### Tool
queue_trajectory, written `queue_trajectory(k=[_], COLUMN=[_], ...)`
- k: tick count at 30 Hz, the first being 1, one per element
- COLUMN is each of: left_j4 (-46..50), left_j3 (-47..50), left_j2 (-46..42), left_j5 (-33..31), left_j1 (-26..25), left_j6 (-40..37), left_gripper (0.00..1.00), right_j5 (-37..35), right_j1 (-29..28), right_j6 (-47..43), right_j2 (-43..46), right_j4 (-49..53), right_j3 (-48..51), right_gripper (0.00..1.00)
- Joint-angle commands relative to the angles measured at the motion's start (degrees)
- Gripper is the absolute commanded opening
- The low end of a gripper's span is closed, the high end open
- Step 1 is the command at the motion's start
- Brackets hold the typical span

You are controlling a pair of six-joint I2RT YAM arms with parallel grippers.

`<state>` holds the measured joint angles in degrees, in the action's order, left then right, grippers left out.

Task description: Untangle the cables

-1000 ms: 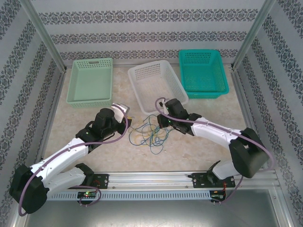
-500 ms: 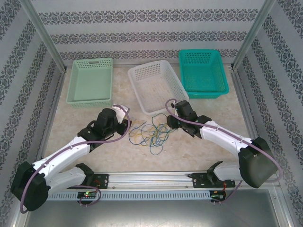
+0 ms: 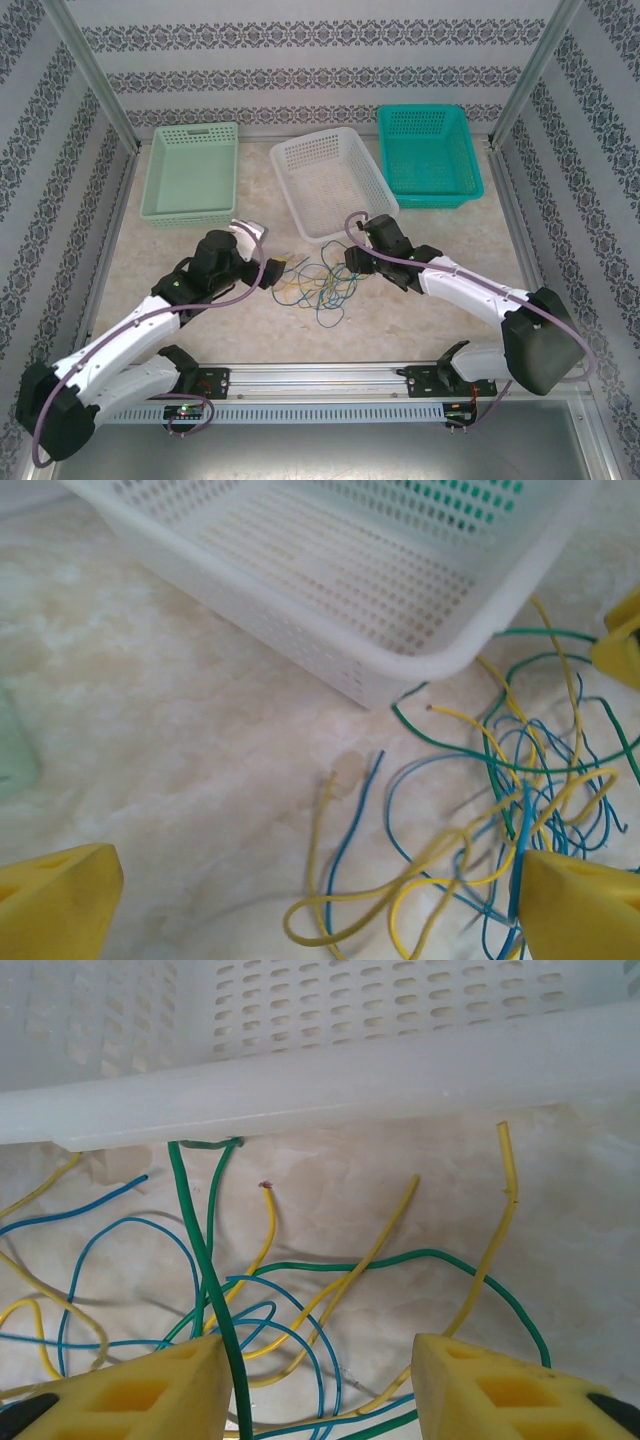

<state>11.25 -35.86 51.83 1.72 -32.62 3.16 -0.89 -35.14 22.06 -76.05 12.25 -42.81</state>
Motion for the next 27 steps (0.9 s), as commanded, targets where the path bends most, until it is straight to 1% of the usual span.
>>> queue_trajectory(k=[1,2,4,7,9,11,12,13,15,21,24,27], left_j4=[5.59,7.26,8.75,8.81,7.18,6.0,5.41,4.24,0.36,-9.4,-12.29,-13.66], left_j3=[-0.7,-1.43,-2.53,-3.51,-3.19,-2.97,-2.92,-2.59,-1.25,2.49,3.27,2.77], left_j2=[-2.08,-2.04,-2.57,-4.48,-6.2,-6.67,-6.34,-5.75,-4.3,-0.23,0.95,3.03], left_j5=[-8.25,-9.16,-8.88,-8.5,-4.45,-0.02,2.05,4.01,8.02,11.67,13.62,14.33], left_j1=[0.33,0.62,0.86,1.02,1.03,1.09,1.11,1.07,1.14,1.15,1.18,1.34], left_j6=[3.43,4.43,5.03,5.66,4.73,4.14,4.43,5.13,7.34,15.25,17.8,20.32], left_gripper=[1.0,1.0,1.0,1.0,1.0,1.0,1.0,1.0,1.0,1.0,1.0,0.99], right_j5=[-1.99,-1.96,-1.62,-1.63,-2.58,-2.98,-2.79,-3.08,-3.91,-6.0,-4.07,-2.46], right_j1=[-0.18,0.02,0.34,0.52,0.51,0.35,-0.17,-1.05,-2.63,-3.66,-3.95,-5.11], right_j6=[-0.14,-0.22,-0.31,-0.79,-0.99,-1.15,-1.73,-2.29,-3.11,-3.36,-4.98,-6.9], right_j2=[-1.4,-1.76,-2.31,-3.33,-4.61,-5.62,-5.64,-5.15,-3.33,4.69,7.25,6.87], right_j4=[-0.94,-0.83,-0.83,-0.69,0.52,1.72,1.62,0.74,-1.59,-7.41,-8.18,-6.44], right_j3=[-1.61,-1.81,-2.07,-2.43,-3.08,-3.87,-3.97,-3.72,-2.96,0.57,1.59,0.57], right_gripper=[0.51,0.51,0.5,0.45,0.39,0.39,0.42,0.5,0.56,0.59,0.65,0.67])
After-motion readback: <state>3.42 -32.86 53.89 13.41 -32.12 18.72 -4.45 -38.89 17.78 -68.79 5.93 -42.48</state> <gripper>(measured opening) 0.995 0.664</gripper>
